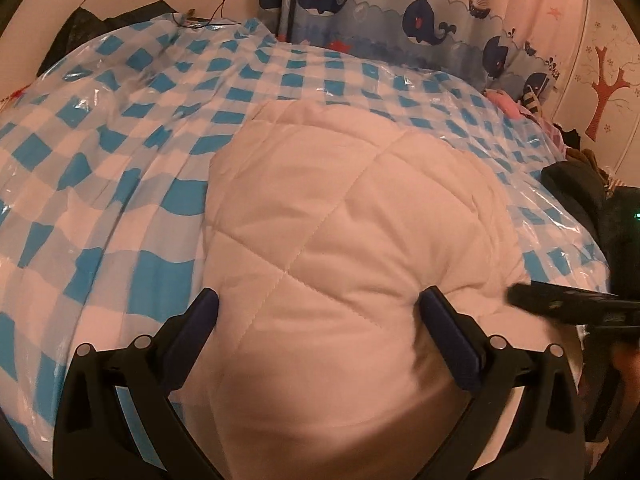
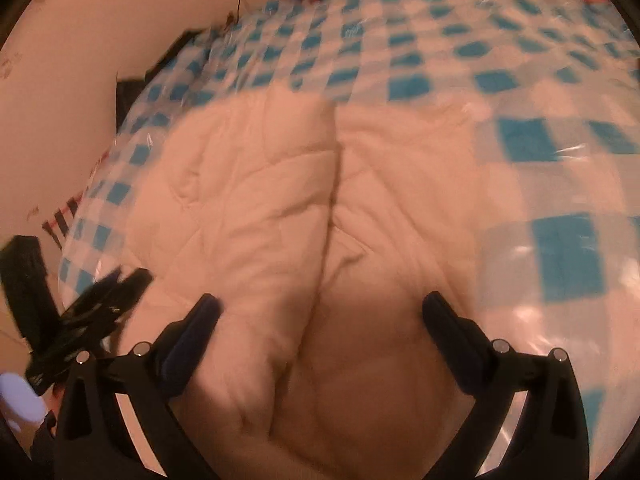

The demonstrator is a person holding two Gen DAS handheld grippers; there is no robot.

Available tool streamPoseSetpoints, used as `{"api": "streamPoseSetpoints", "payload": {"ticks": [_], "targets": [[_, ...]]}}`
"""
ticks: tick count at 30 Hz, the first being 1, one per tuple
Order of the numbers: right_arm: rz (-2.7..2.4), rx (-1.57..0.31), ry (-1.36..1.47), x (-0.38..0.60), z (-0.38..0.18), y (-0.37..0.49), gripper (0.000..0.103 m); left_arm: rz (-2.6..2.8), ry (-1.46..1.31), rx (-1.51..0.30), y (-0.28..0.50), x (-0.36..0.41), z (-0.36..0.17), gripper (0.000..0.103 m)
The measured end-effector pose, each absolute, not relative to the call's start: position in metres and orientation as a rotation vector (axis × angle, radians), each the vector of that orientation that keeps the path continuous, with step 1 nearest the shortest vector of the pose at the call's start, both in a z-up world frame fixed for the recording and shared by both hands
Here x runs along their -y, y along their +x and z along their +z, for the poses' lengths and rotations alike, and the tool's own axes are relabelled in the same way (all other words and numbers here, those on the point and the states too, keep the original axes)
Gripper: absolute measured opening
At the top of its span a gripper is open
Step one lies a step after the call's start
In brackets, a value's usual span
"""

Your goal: Fold large clothes

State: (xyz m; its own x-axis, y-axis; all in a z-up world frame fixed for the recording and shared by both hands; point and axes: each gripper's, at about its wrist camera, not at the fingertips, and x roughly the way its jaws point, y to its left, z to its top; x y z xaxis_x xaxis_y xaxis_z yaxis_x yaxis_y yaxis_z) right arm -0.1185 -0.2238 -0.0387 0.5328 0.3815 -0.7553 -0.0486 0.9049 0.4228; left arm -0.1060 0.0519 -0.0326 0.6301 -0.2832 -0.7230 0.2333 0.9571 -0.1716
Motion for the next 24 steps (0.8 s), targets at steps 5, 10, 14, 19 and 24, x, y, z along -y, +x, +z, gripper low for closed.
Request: {"api": "streamPoseSetpoints", "payload": {"ticks": [5,10,14,19,24], "targets": [[0.224,-1.007,0.261,0.213,-0.037,-0.168,0.097,-0.293,0.01,-0.803,-0.144,-0.047,-0.012,0.097],[0.236,-1.073,0.344,0.223,-0.057,-0.165,0.097,-0.292,-0.016,-0.861,-0.149,-0.046,-0.02,0.096],[0.238,-1.073,0.342,0.223,-0.046,-0.17,0.097,-0.289,0.028,-0.848,-0.166,-0.044,-0.009,0.096],[0.241,-1.067,0.386,0.226,-0.049,-0.177,0.097,-0.296,0.072,-0.831,-0.186,-0.04,0.0,0.096],[0.253,-1.063,0.408,0.229,-0.046,-0.18,0.097,-0.299,0.116,-0.805,-0.201,-0.035,0.01,0.096]]}}
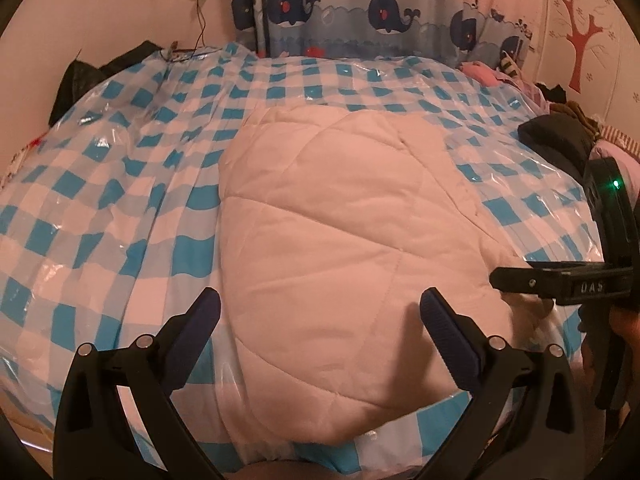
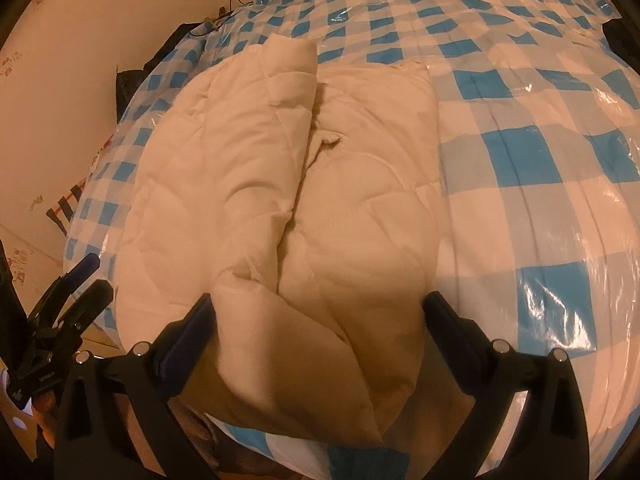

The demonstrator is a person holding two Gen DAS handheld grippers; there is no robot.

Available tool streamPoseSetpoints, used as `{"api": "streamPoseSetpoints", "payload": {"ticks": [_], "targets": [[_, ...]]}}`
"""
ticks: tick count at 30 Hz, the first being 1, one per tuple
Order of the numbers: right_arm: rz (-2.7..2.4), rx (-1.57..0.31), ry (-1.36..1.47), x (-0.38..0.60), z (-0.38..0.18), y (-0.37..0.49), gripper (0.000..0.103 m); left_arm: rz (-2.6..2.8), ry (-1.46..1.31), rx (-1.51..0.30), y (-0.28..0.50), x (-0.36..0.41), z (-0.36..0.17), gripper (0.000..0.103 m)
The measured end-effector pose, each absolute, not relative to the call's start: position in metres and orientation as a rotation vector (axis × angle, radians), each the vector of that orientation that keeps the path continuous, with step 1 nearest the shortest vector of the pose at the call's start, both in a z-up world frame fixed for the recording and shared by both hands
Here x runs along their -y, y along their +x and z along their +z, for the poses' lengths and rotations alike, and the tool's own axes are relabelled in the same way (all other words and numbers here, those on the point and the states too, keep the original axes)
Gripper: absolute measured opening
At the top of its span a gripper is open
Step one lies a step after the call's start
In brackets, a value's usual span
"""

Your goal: Fold large clothes

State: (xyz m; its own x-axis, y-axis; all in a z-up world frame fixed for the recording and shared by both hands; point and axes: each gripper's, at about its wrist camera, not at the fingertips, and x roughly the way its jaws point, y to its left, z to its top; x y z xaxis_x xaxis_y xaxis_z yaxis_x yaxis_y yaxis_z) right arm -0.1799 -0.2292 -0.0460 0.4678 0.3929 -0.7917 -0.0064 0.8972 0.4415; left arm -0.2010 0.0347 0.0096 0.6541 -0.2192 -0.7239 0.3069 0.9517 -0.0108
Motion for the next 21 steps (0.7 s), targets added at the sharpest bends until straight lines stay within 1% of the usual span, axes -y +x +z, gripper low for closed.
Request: {"api": "streamPoseSetpoints", "payload": {"ticks": [10,14,18,21], "targets": [[0.255,-0.983,0.418,0.238,-0.023,-0.19,0.097,-0.289,0.146,-0.781,-0.21,-0.034,0.022,0.096],[0.232,-1.023,0.441,0.241,-0.037,-0.187,0.097,-0.284,0.163,-0.77,-0.215,-0.03,0.026,0.096],[0.241,-1.108,0.507,0.234,-0.067,-0.187,0.097,-0.296,0.163,-0.768,-0.22,-0.029,0.031,0.096],[0.246,-1.094,0.52,0.238,-0.064,-0.19,0.097,-0.306,0.162,-0.771,-0.224,-0.028,0.035,0.096]]}}
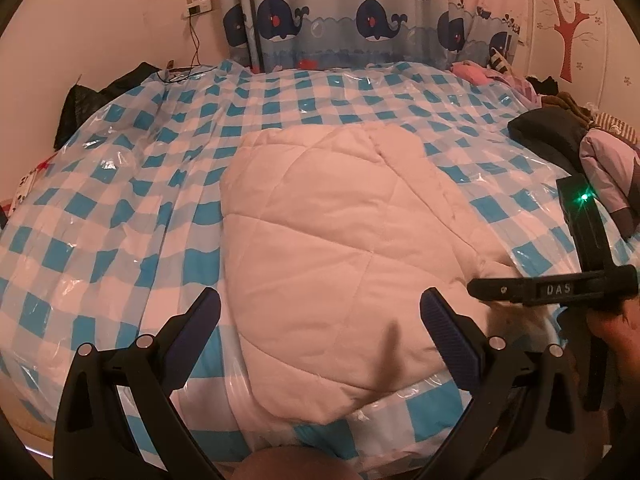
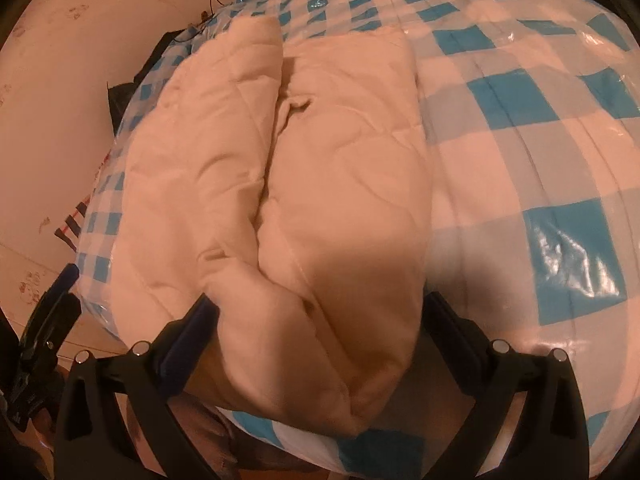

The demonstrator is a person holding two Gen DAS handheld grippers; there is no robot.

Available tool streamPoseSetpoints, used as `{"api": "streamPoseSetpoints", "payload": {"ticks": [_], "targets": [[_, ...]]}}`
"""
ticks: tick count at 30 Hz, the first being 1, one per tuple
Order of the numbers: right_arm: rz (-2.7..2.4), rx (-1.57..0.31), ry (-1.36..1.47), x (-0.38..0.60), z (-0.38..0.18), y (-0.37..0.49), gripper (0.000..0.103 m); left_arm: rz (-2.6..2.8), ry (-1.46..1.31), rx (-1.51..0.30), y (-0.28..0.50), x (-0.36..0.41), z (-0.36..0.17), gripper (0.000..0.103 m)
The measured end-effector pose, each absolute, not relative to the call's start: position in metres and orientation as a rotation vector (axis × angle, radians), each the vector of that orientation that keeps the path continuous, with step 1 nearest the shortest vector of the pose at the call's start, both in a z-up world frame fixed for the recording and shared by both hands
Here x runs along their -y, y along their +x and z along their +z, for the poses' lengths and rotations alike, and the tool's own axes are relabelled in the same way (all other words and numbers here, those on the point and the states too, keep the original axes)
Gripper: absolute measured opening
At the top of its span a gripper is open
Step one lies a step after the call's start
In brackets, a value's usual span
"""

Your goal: Fold large clothes

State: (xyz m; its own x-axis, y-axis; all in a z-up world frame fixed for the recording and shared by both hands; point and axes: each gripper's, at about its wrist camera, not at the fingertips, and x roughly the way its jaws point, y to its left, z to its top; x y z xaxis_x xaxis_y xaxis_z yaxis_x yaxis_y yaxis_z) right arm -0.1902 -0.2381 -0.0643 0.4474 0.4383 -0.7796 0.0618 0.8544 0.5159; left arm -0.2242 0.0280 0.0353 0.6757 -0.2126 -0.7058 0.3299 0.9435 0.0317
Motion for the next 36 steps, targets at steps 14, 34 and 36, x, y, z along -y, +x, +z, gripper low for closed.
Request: {"api": "streamPoseSetpoints", "payload": {"ticks": [14,34,36], "targets": [[0.032,-0.942,0.237,0.219,0.03,-0.244,0.097,-0.316,0.197,-0.797,-0.257,-0.018,0.059,0.096],[0.039,-1.086,0.066,0.169,0.039,-0.248,0.097,-0.264,0.116,-0.927,-0.251,-0.031,0.054,0.096],[0.041,-1.087,0.071,0.17,0.038,-0.248,0.097,-0.255,0.108,-0.926,-0.249,-0.032,0.054,0.096]]}}
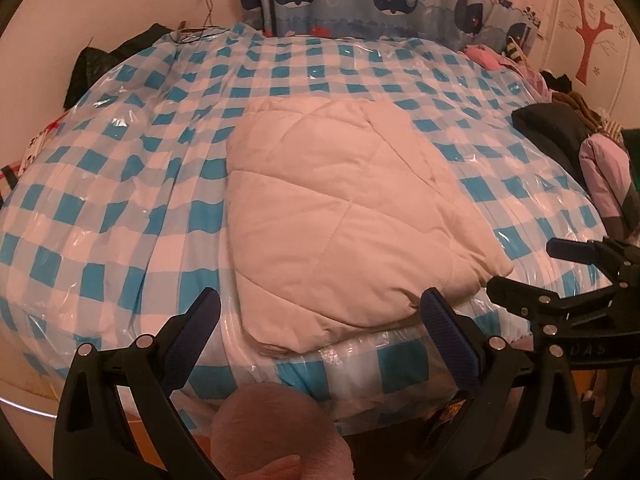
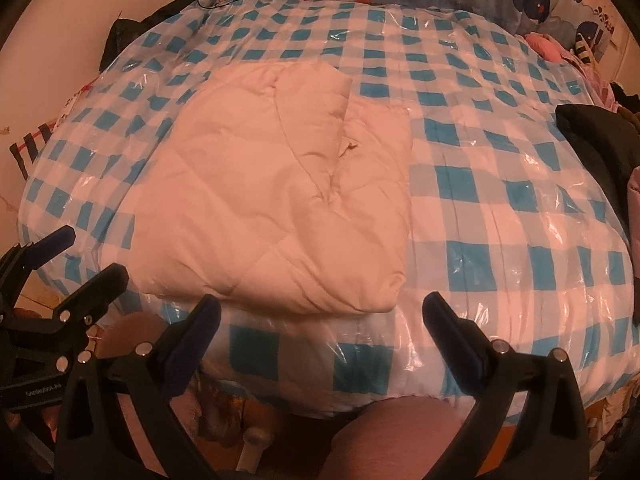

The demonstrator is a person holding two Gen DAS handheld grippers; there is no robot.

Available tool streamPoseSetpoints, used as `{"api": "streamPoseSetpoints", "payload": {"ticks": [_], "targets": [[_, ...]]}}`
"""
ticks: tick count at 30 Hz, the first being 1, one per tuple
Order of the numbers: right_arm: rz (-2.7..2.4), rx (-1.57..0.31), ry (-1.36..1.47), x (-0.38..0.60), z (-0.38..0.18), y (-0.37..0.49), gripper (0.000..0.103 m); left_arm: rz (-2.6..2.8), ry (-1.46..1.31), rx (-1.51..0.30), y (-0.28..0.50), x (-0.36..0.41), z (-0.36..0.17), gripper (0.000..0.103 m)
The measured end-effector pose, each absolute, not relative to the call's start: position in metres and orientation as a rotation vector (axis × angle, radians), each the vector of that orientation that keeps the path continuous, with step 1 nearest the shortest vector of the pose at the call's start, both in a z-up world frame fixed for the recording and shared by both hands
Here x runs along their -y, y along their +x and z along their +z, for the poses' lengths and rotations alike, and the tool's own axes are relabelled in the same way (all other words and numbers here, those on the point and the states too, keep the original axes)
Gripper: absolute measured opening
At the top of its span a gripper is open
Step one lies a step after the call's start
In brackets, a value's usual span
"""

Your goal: Fold large clothes

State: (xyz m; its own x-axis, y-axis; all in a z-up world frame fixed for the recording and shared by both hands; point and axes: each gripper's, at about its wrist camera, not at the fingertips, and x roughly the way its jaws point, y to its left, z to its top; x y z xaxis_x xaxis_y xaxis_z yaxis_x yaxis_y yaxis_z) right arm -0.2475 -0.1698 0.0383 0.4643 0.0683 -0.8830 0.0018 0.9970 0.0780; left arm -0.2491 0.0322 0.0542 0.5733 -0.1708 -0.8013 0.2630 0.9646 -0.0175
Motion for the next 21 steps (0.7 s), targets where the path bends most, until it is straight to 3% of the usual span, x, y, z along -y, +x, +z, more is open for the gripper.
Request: {"api": "streamPoseSetpoints", "payload": {"ticks": [21], "targets": [[0.075,-1.111,0.12,0.1705,0.0294,-0.2464,0.097,-0.173,0.157,-0.926,-0.2419,-0.0343,0.0487,0.096]]}}
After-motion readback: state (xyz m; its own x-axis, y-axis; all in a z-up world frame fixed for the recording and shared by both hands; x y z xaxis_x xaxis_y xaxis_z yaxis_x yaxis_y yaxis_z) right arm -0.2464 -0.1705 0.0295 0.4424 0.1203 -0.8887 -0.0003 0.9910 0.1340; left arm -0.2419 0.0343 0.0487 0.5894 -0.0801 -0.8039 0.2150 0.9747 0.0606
